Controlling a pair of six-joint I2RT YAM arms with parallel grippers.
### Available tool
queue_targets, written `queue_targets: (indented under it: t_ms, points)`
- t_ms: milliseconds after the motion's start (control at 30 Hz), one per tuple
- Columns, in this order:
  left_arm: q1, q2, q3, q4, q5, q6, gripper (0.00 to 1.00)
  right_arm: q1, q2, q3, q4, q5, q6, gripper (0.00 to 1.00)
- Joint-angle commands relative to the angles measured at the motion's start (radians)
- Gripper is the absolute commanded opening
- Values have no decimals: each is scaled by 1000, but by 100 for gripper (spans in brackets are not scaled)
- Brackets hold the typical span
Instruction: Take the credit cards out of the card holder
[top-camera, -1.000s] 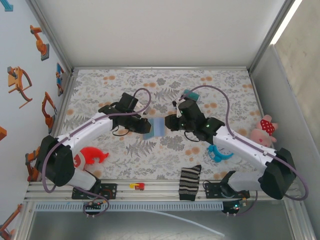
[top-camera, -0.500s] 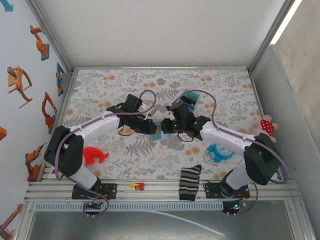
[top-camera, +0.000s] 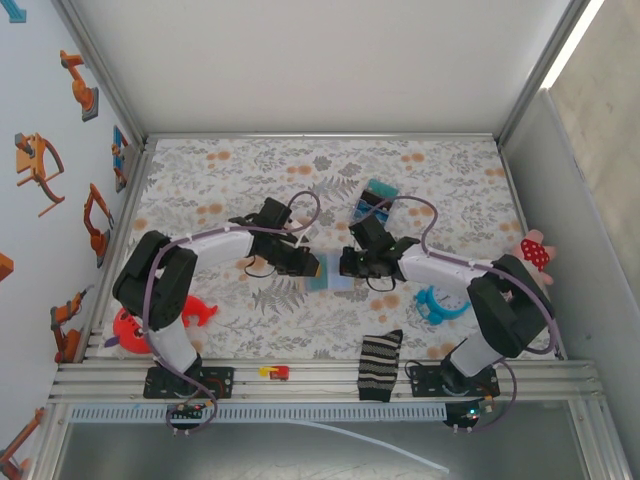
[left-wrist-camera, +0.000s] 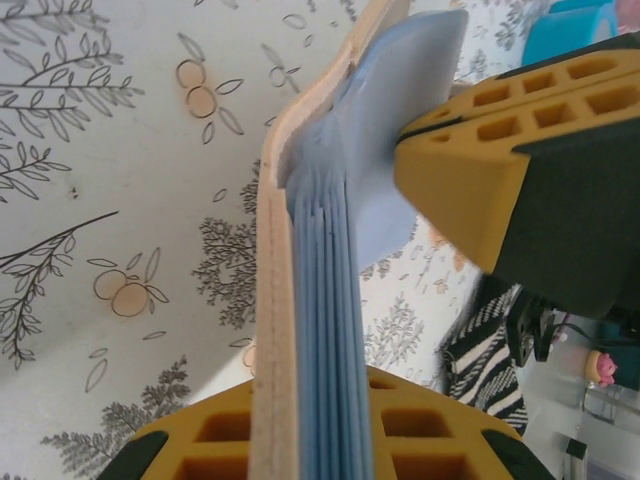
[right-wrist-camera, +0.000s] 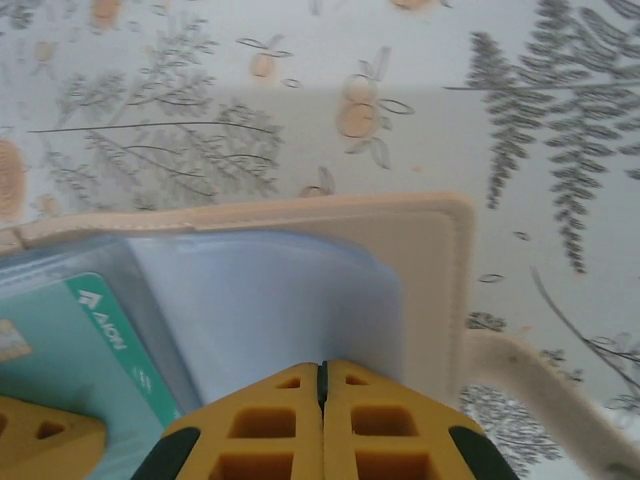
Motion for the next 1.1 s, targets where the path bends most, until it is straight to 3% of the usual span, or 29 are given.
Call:
queue_targets:
  t_ms: [0, 267, 367, 533, 700, 833, 1067]
  points:
    - [10, 29, 11, 18, 38, 18, 16, -24, 14, -30, 43, -16, 31, 4]
    - [16, 90, 47, -7, 9, 38, 33, -41, 74, -35, 68, -30, 31, 4]
    - [20, 80, 53, -39, -42, 57, 44, -47, 87, -35, 70, -31, 33, 3]
    - [28, 28, 53, -102, -175, 74, 64, -63, 95, -43, 70, -32, 38, 3]
    - [16, -34, 54, -181, -362, 81, 77, -68, 88, -46, 67, -34, 41, 3]
    - [-20, -100, 54, -237, -563, 76, 81, -69, 84, -46, 64, -33, 48, 3]
    - [-97, -214, -6, -192, -688, 7, 81, -68, 57, -40, 45, -26, 51, 3]
